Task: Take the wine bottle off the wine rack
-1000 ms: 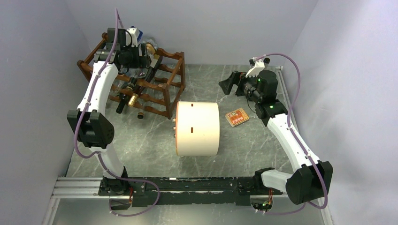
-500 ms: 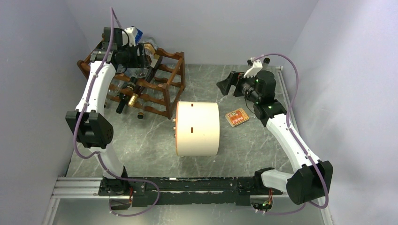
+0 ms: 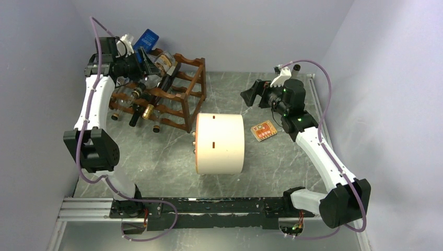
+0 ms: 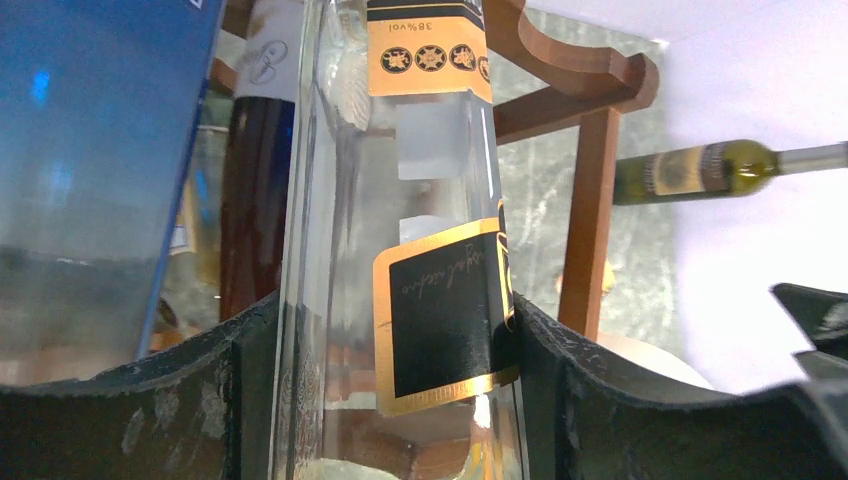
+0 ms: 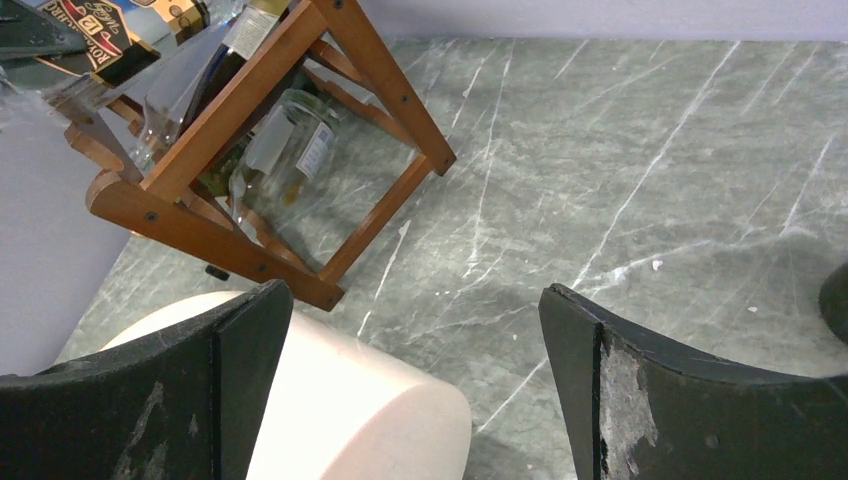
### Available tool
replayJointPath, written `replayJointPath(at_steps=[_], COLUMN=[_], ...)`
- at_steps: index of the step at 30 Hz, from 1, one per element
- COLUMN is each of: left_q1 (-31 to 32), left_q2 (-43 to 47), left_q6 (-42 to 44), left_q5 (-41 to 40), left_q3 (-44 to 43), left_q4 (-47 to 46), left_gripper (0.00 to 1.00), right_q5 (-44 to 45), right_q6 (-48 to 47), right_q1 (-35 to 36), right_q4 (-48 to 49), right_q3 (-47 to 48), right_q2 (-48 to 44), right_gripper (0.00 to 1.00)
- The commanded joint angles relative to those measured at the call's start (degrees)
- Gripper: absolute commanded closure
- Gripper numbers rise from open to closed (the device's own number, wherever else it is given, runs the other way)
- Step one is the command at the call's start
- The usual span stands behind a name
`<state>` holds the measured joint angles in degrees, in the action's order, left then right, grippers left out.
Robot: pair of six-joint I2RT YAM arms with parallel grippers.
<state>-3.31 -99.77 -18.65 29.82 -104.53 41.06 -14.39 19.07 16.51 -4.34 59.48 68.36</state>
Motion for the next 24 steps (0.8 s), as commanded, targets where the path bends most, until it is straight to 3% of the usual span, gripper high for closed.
replayJointPath(at_steps=[1, 8, 19, 24], left_q1=[-2.38, -3.95, -4.07, -3.59], left_q2=[3.83, 6.22, 11.97, 16.54], left_q6=[-9.66, -18.64, -24.67, -22.88], left_q5=[14.58, 22.77, 26.96, 27.19], left_q3=[3.80, 9.85, 8.46, 10.52], left_q4=[-14.53, -25.30, -27.54, -25.18], left_gripper=[0.93, 0.93, 0.93, 0.93], right_q5=[1.03, 1.80, 3.44, 1.18], right_q6=[0.12, -0.54, -6.42, -15.57], right_q1=[0.64, 1.08, 4.90, 9.27], right_q4=[-0.03, -0.84, -1.31, -1.30], right_q3=[1.70, 2.14, 6.04, 8.85], right_q2=[-0.18, -0.21, 1.61, 2.36], right_gripper=[0.00, 0.00, 0.00, 0.00])
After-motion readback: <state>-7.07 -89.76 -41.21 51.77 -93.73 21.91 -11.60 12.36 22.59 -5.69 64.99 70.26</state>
